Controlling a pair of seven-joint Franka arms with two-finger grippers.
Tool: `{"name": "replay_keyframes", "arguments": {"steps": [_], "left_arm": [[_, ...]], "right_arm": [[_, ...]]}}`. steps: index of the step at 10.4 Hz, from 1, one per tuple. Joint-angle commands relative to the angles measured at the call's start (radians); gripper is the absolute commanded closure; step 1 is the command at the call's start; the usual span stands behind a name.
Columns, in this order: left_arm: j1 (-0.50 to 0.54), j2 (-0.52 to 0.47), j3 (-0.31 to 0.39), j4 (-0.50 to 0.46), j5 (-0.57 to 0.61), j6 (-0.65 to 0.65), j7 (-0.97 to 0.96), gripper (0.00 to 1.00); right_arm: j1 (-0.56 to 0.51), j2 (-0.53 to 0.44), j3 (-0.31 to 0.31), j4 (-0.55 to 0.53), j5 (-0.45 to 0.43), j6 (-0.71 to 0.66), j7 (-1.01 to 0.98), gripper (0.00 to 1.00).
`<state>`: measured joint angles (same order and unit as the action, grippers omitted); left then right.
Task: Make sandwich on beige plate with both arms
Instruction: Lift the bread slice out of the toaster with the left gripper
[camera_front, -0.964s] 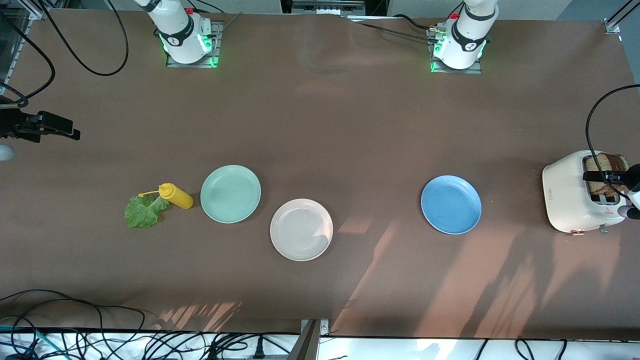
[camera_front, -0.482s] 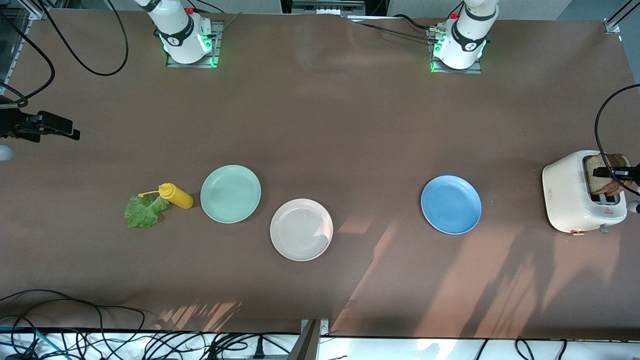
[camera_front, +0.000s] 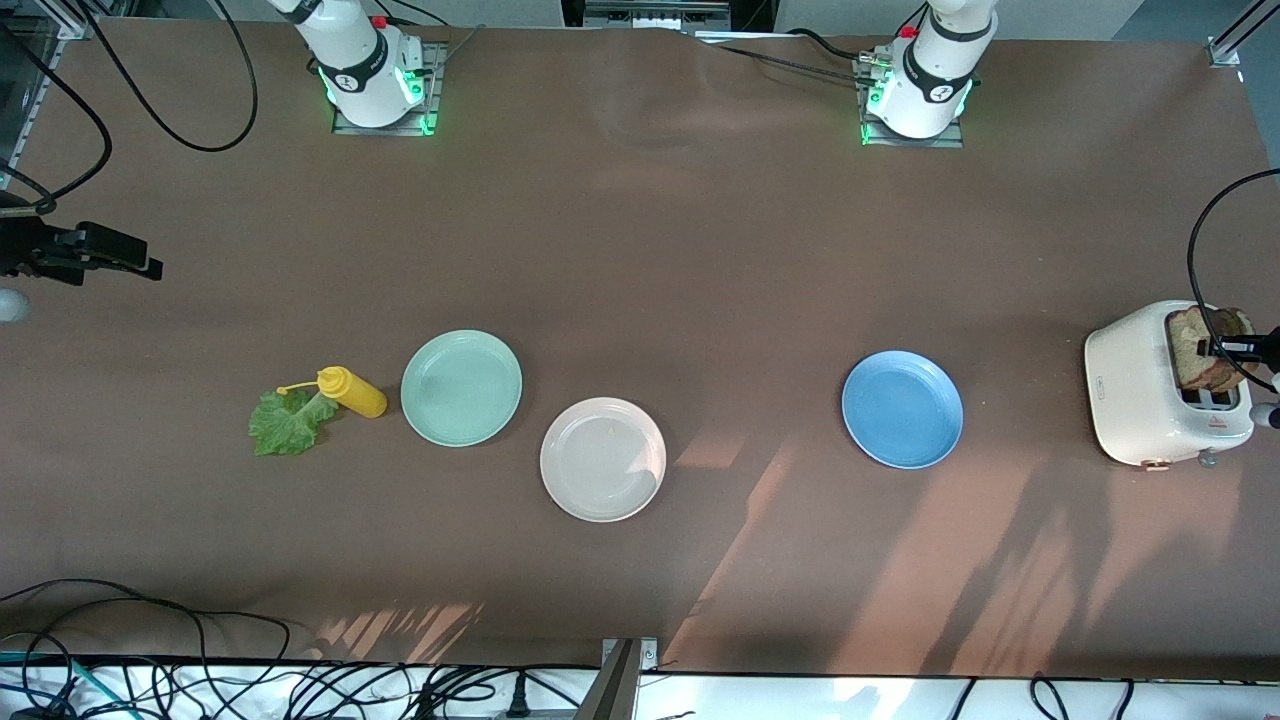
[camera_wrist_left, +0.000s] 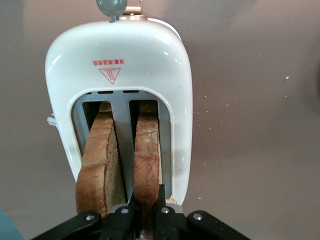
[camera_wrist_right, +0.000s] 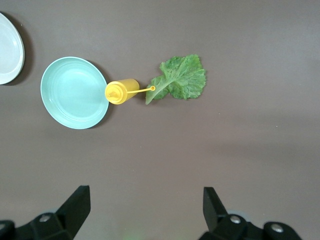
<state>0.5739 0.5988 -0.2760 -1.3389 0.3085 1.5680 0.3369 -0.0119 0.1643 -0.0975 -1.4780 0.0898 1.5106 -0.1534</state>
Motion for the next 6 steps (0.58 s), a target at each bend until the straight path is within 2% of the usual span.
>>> {"name": "replay_keyframes", "arguments": {"steps": [1, 4, 6], "left_arm": [[-0.006, -0.024, -0.005, 0.010, -0.002, -0.011, 0.013, 1.00], [-0.031, -0.105, -0.014, 0.024, -0.008, -0.028, 0.011, 1.00], [-0.086, -0.158, -0.014, 0.027, -0.025, -0.089, 0.004, 1.00]], "right_arm": [[-0.005, 0.007, 0.001, 0.022, 0.022, -0.015, 0.006, 0.00], [-0.005, 0.007, 0.001, 0.022, 0.022, -0.015, 0.005, 0.00], [-0.005, 0.007, 0.001, 0.022, 0.022, -0.015, 0.005, 0.00]]}}
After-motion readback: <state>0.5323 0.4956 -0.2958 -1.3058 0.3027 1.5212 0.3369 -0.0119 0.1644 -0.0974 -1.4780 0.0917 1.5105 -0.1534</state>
